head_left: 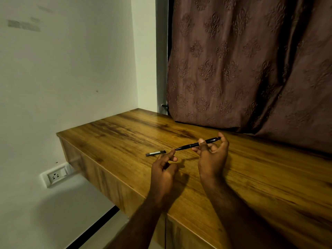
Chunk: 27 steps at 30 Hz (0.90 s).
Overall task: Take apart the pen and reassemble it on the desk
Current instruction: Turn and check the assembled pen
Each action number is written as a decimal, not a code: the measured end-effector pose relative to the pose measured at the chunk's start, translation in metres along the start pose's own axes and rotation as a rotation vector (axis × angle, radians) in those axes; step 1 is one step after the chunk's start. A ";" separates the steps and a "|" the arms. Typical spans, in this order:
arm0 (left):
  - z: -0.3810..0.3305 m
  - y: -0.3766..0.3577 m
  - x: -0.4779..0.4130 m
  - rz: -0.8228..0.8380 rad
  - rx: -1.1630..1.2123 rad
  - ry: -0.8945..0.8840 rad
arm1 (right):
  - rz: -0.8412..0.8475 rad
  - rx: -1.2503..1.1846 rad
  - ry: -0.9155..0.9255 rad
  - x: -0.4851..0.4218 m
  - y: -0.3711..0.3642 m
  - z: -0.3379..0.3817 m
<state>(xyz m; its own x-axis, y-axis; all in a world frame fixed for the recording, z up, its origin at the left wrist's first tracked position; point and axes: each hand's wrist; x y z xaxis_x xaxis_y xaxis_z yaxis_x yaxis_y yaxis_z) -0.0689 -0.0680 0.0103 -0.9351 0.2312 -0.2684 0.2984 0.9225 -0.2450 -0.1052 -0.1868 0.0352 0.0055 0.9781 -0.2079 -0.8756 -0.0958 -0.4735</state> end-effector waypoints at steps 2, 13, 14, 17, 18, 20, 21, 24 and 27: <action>0.000 0.001 0.000 0.006 -0.002 -0.004 | -0.010 0.005 -0.017 -0.001 0.000 -0.001; 0.001 0.001 0.001 0.017 0.044 -0.004 | -0.045 -0.016 -0.032 -0.004 0.000 0.003; 0.002 0.002 0.001 0.016 0.041 -0.001 | -0.041 -0.016 -0.025 -0.004 0.000 0.003; 0.003 0.002 0.001 0.021 0.045 0.007 | -0.031 -0.009 -0.009 -0.002 0.000 0.002; 0.003 0.002 0.001 0.021 0.045 0.006 | -0.029 -0.008 -0.009 -0.002 0.000 0.002; 0.003 0.002 0.001 0.021 0.031 -0.004 | -0.025 -0.007 -0.009 -0.002 0.001 0.001; 0.002 0.002 0.000 0.023 0.024 -0.006 | -0.022 -0.003 -0.006 -0.002 0.001 0.001; 0.003 0.001 -0.001 0.027 0.058 0.017 | -0.008 -0.002 -0.015 -0.001 0.001 -0.001; 0.002 0.001 0.000 0.024 0.109 0.051 | 0.003 -0.027 -0.076 -0.001 0.000 -0.002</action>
<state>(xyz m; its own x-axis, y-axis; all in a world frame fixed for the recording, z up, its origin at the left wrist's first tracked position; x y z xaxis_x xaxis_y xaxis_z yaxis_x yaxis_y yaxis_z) -0.0681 -0.0679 0.0080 -0.9352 0.2710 -0.2281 0.3372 0.8780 -0.3398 -0.1042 -0.1884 0.0338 -0.0350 0.9889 -0.1442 -0.8622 -0.1028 -0.4960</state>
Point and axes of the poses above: each hand's wrist, its own x-axis away from the middle knuckle, its own y-axis out of the back of the hand, z = x × y, and after that the axes turned 15 degrees about -z, right-handed
